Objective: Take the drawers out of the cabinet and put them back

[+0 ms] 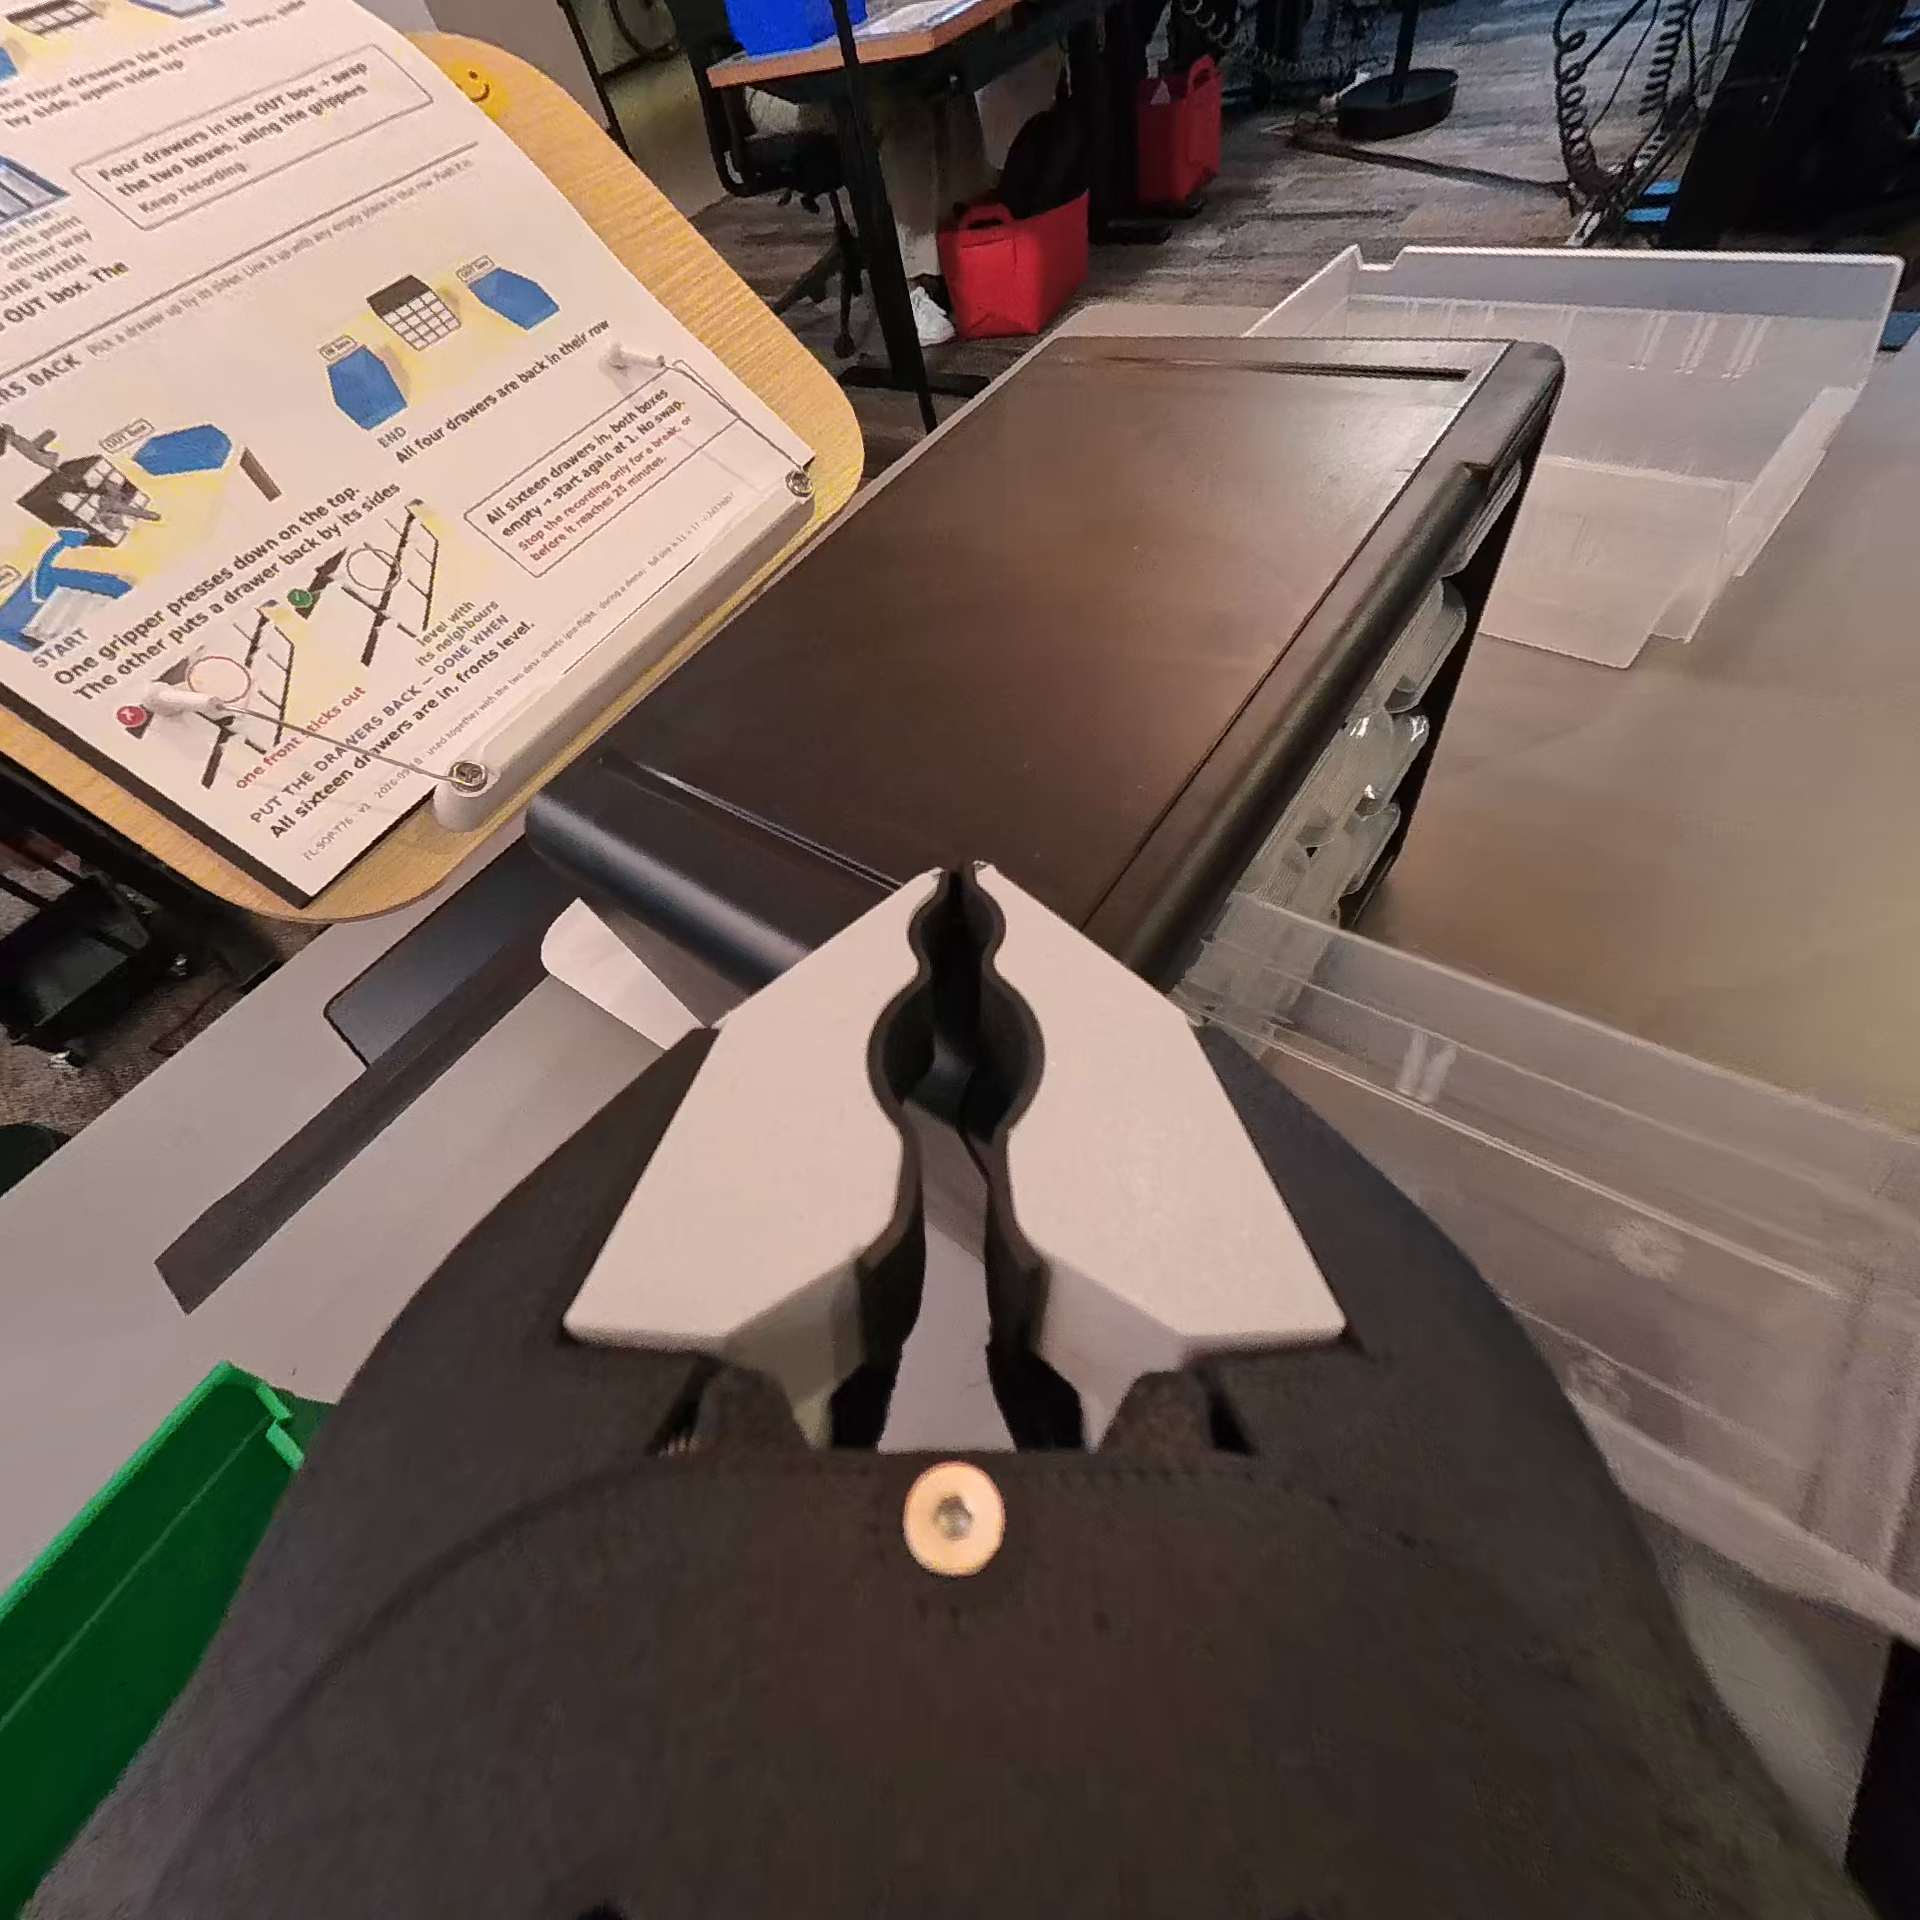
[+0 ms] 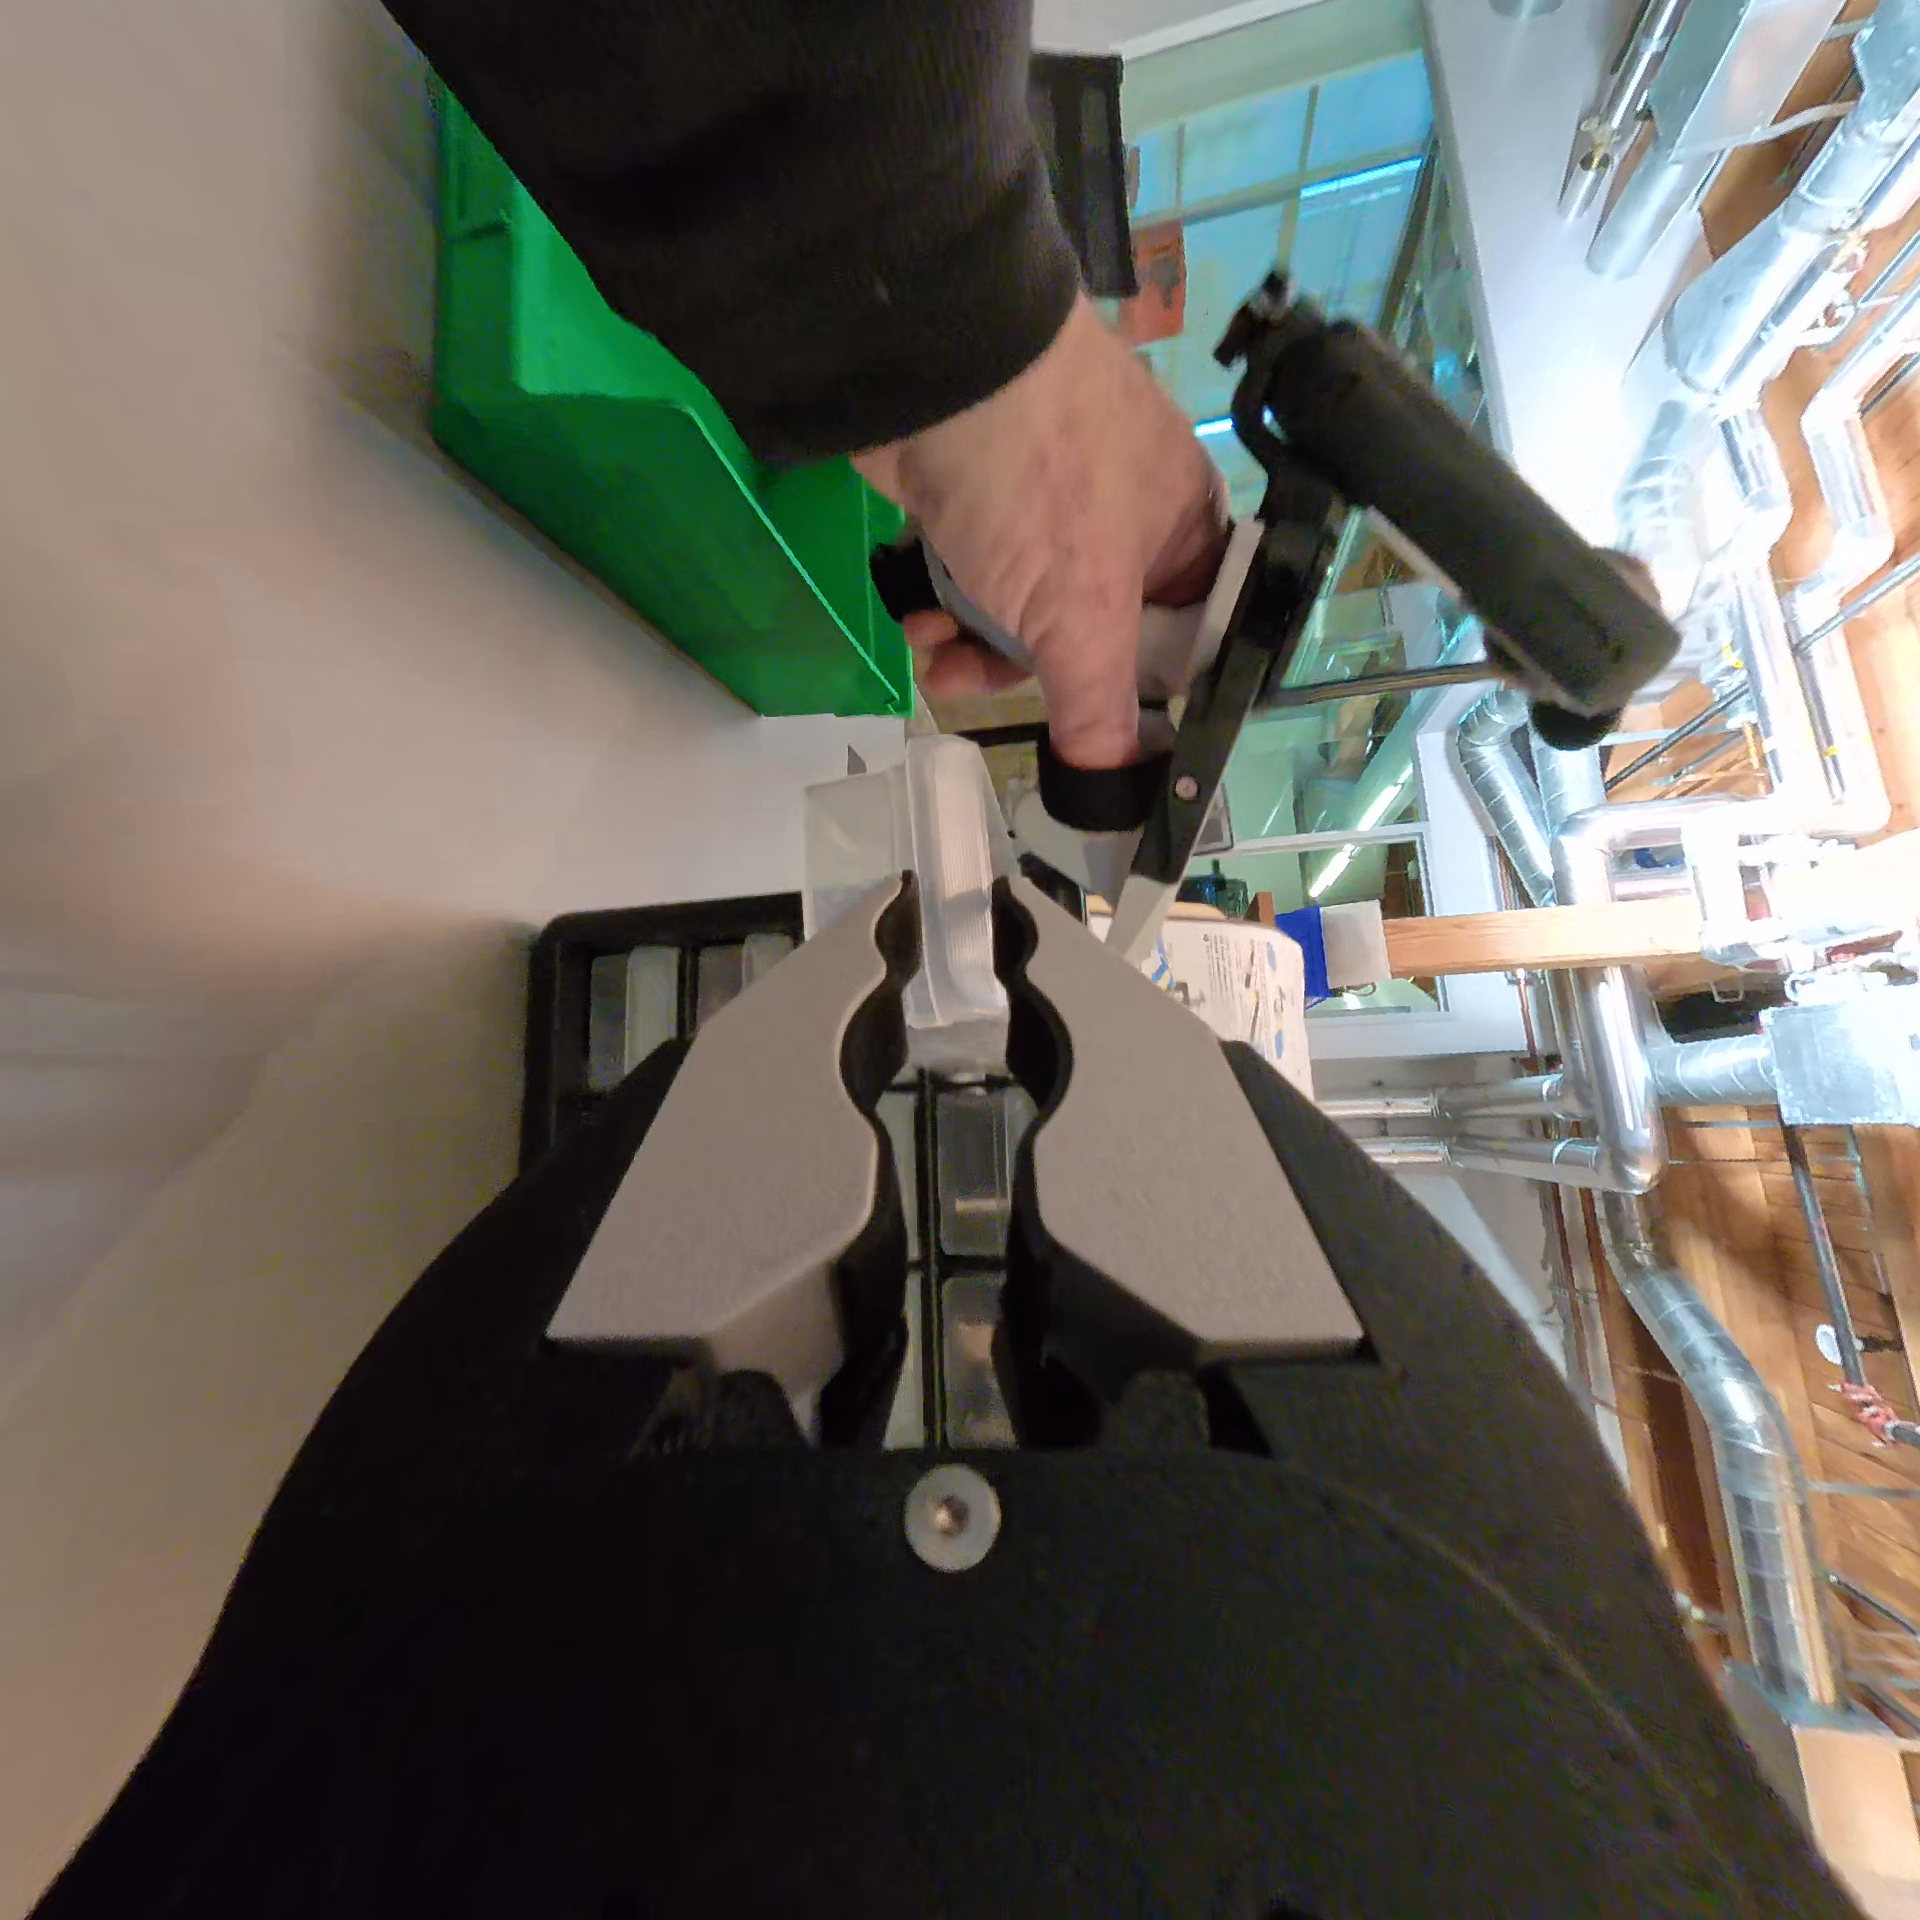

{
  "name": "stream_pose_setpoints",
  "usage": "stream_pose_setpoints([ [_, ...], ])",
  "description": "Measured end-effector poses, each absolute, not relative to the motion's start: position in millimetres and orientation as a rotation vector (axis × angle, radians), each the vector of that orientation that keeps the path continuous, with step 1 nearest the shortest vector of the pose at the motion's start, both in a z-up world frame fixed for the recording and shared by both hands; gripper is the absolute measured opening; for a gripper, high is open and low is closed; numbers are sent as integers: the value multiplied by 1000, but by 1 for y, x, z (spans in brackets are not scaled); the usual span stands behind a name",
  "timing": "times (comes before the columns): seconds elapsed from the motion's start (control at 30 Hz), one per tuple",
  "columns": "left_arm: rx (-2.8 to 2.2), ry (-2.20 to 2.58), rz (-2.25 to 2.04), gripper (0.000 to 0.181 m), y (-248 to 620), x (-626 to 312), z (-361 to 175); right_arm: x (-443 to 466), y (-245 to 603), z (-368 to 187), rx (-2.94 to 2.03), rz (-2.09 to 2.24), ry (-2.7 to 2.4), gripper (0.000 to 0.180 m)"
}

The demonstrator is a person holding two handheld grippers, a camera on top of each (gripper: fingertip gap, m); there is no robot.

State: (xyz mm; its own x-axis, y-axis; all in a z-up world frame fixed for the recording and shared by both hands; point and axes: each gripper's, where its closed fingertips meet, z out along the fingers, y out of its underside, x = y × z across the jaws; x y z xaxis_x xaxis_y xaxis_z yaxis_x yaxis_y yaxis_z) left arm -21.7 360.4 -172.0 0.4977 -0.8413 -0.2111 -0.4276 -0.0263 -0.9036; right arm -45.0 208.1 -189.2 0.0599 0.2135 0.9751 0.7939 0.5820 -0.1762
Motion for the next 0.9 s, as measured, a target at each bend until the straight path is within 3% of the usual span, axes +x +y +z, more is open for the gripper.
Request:
stream_pose_setpoints([
  [0.17, -1662, 1081, -468, 0, 361, -22, -172, -56, 192, -191, -883, -518, -1507, 0],
  [0.9, -1654, 1093, -411, 0, 361, -21, -172, 4, 210, -258, -1099, -445, -1669, 3],
])
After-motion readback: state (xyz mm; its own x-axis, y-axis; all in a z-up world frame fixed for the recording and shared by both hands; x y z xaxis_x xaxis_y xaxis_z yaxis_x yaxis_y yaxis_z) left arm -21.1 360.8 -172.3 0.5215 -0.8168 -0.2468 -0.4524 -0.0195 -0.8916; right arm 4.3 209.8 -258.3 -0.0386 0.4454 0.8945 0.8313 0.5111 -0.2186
